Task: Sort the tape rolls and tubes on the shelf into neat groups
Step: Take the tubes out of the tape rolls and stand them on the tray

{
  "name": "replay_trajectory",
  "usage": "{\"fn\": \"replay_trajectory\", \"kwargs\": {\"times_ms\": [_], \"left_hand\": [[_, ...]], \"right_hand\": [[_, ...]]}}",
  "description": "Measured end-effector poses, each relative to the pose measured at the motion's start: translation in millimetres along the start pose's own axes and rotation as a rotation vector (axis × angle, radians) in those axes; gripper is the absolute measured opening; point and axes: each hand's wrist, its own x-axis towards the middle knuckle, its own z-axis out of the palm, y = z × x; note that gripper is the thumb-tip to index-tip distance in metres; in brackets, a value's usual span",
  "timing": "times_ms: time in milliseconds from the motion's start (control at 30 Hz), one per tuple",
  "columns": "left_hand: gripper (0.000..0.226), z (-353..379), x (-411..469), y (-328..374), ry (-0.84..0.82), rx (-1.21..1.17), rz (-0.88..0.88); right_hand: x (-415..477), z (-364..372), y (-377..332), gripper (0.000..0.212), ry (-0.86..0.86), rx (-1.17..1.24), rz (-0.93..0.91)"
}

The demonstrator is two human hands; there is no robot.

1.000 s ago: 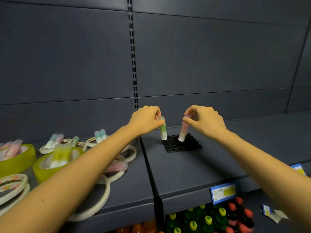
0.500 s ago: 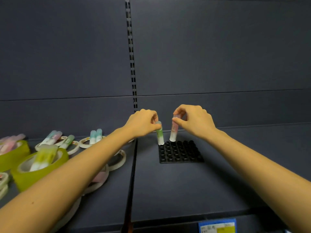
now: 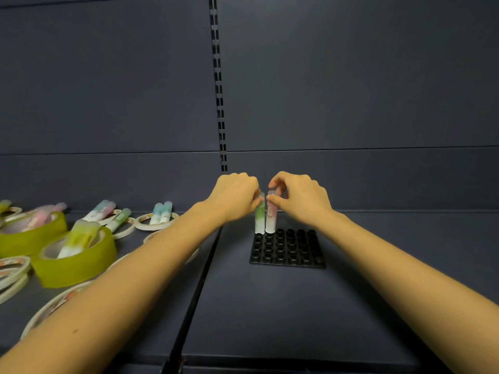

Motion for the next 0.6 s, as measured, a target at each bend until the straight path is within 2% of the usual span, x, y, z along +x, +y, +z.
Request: {"fn": "replay_trajectory", "kwargs": {"times_ms": [167,267,433,533,600], "left_hand": [[0.033,-5.4,-4.3,1.6,-0.040,-0.169,-0.056],[0.036,-4.5,-7.6,-0.1,-0.059,-0.267,-0.117],[0.041,-8.9,-13.4,-1.1,-0.151,-0.234,-0.105],[0.043,-18.1,-26.6,-11.0,-0.065,-0.173,-0.138],[0.037,-25.8,-40.7,-25.0,0.020,-0.188,-0.212]], "right_hand": [[1.0,1.2,-2.8,0.020,0.031,-0.128,-0.091],[2.7,-3.2,-4.4,0.020,0.000,-0.121,-0.113],[6.5,-16.7,-7.7,0.022,-0.125,-0.138,-0.112],[9.2,-22.9,-13.0,0.027,-0.188,-0.245,-0.166],[8.2,-24.5,-18.6,0.033,-0.164,-0.336,-0.240]]}}
